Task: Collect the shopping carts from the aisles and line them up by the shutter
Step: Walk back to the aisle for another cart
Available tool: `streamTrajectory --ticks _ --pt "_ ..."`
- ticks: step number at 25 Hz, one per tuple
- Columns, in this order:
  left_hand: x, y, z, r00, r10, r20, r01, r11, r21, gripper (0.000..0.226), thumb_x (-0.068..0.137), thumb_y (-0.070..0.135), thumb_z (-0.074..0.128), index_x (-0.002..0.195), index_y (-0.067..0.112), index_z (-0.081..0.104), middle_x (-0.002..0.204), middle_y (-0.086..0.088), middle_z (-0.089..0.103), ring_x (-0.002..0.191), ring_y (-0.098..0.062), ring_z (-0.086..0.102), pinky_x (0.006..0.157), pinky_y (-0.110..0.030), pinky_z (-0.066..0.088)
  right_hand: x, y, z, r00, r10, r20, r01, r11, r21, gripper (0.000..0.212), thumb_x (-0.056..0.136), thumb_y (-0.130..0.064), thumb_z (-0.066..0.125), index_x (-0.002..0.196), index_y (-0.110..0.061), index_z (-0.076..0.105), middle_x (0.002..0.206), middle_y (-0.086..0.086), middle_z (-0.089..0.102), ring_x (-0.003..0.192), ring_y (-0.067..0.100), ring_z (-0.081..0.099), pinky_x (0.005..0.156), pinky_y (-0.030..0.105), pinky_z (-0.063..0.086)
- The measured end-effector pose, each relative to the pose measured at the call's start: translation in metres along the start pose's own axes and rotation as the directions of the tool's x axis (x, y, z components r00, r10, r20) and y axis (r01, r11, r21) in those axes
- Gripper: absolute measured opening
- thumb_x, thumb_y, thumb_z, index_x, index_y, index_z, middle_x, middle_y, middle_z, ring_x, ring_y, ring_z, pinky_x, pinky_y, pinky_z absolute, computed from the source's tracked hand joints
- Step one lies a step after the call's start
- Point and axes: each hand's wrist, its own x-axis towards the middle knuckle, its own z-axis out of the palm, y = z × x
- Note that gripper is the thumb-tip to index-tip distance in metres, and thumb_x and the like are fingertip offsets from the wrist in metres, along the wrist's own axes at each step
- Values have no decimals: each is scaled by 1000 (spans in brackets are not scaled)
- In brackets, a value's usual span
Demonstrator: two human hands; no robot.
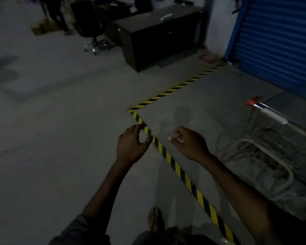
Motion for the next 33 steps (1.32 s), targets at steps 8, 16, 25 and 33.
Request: streamTrajectory --ticks 8,16,25,33 --pt "-126 -66 -85 956 -222 -190 251 957 147 63 89 69 60 140 32 52 136 7 60 123 -19 57 95 -42 46 -26 -116 68 944 -273 185 259 961 94 41 95 -60 59 119 -27 60 109 -9 67 96 14 64 81 39 56" --pt "-233 -150 -177 835 -394 -383 451 890 67 58 90 69 56 135 34 55 131 12 62 118 -16 59 93 -39 48 -43 -256 143 859 -484 167 452 870 197 41 92 -66 53 109 -30 63 104 -14 66 97 11 61 83 39 54" --pt "-344 -287 -295 724 -522 -451 607 793 58 49 93 50 65 137 33 55 133 11 61 121 -16 57 96 -39 47 -88 -464 223 715 -694 81 621 685 382 29 96 -59 55 99 -31 64 97 -18 66 92 5 60 83 39 51" --pt "-386 -359 -365 501 -730 -464 662 669 -338 44 88 59 68 129 49 52 122 28 62 105 7 62 87 -32 55 -73 -579 295 494 -828 265 553 534 640 30 98 -54 52 101 -28 68 100 -17 69 97 4 65 86 39 53"
